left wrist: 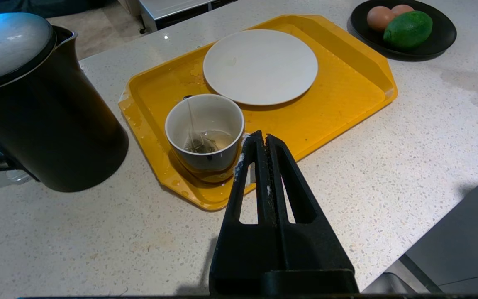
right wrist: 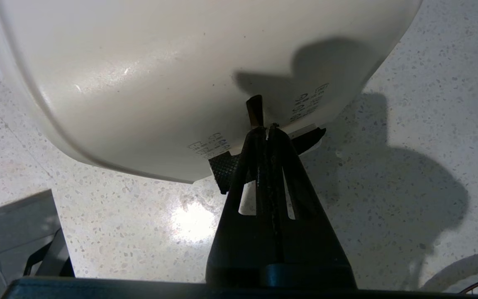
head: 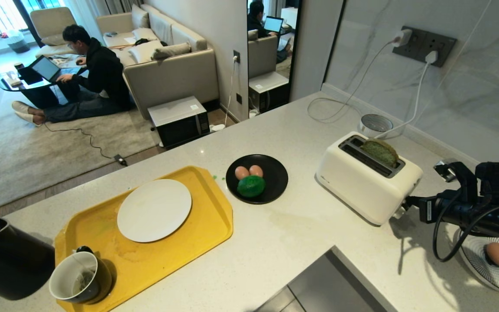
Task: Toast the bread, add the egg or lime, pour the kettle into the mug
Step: Use a bread toaster
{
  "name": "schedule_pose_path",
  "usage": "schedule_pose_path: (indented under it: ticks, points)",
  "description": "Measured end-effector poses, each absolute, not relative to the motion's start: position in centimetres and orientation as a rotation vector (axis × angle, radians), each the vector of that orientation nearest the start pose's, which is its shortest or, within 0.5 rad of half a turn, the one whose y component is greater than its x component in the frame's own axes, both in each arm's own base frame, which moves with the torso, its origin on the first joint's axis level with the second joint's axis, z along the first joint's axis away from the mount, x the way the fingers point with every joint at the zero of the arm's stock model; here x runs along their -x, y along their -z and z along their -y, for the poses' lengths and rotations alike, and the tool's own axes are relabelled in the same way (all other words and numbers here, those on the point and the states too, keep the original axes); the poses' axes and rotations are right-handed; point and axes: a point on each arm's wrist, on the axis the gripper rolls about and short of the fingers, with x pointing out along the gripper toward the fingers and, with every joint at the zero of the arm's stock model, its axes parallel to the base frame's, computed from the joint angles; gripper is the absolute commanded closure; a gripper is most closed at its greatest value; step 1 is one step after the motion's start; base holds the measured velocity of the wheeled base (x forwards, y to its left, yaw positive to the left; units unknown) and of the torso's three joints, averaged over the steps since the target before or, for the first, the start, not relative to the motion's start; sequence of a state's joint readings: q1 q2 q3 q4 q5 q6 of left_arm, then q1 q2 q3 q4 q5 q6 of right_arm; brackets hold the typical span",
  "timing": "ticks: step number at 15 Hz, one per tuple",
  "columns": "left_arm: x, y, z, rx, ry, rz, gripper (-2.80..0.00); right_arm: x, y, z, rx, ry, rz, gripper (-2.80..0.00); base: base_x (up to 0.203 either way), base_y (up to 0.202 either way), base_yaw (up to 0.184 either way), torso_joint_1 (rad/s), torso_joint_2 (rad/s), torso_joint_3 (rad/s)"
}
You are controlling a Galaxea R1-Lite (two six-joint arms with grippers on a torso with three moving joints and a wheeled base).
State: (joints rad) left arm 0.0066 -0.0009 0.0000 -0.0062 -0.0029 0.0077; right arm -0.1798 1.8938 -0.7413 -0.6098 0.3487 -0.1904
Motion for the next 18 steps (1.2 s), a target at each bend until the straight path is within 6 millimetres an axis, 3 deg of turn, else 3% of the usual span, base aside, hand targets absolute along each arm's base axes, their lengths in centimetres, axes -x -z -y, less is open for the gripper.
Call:
schedule_pose_path:
  ticks: [18]
  points:
    - [2.29, -7.61, 0.02, -0.008, -0.003, 0.007, 0.0, -32.11, -10.56, 5.07, 0.053, -0.209, -0.465, 0.0, 0.0, 0.0, 0.0, 0.0, 0.0, 0.0]
